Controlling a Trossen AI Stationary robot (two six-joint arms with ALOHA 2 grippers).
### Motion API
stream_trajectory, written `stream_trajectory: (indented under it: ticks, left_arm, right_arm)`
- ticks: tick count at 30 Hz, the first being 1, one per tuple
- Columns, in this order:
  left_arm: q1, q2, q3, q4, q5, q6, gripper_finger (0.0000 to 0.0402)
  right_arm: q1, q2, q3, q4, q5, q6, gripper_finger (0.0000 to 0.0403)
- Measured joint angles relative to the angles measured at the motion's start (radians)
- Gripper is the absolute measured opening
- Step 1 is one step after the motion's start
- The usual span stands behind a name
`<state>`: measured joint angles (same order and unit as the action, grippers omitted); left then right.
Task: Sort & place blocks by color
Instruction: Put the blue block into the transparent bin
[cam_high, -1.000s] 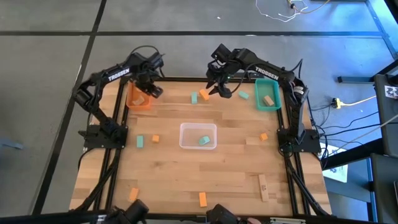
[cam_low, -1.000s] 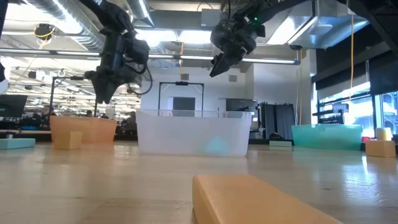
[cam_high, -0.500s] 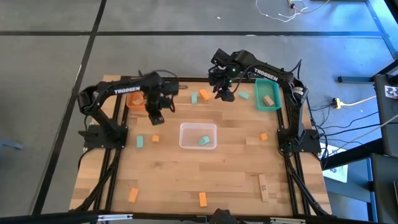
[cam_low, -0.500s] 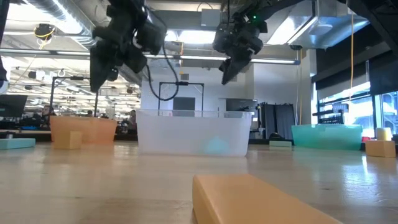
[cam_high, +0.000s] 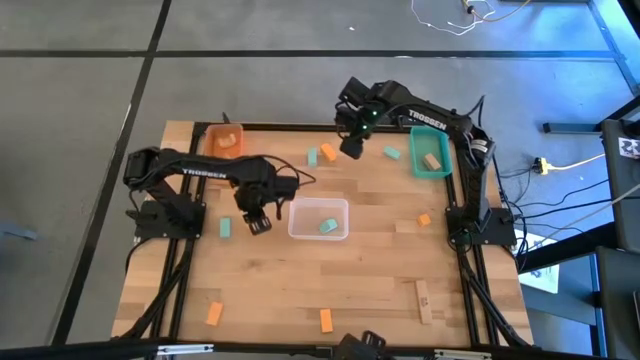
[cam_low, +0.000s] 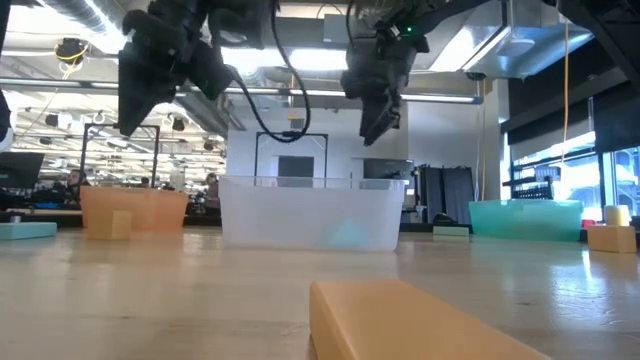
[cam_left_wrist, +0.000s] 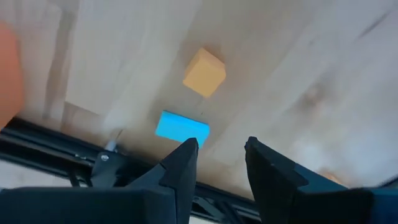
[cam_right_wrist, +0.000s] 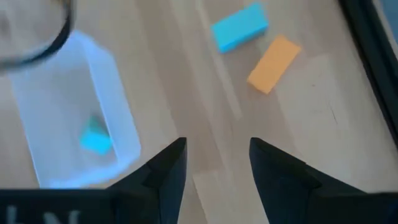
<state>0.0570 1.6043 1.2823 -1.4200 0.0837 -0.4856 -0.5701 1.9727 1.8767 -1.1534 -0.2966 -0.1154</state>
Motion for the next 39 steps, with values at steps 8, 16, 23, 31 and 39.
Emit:
stream_trajectory:
  ticks: [8,16,23,31,39]
  left_arm:
    - [-0.039,-0.095,-0.001,0.029,-0.094,-0.054,0.0128]
    - [-0.039,-0.241,0.000,0.074,-0.127,-0.066,0.0128]
    - [-0.039,-0.304,0.002,0.098,-0.149,-0.055,0.0128]
    - [-0.039,-0.326,0.000,0.101,-0.180,-0.029,0.0128]
    - [-0.039,-0.325,0.000,0.101,-0.180,-0.027,0.0128]
  right_arm:
    - [0.023,0.033,0.000,0.094,-0.010,0.162,0.0174]
    - [0.037,0.063,-0.001,0.132,0.030,0.289,0.0174]
    - [0.038,0.108,-0.002,0.138,0.116,0.322,0.0174]
    - [0.038,0.160,-0.002,0.179,0.097,0.285,0.0174]
    - [-0.024,0.160,-0.002,-0.068,0.173,0.118,0.0174]
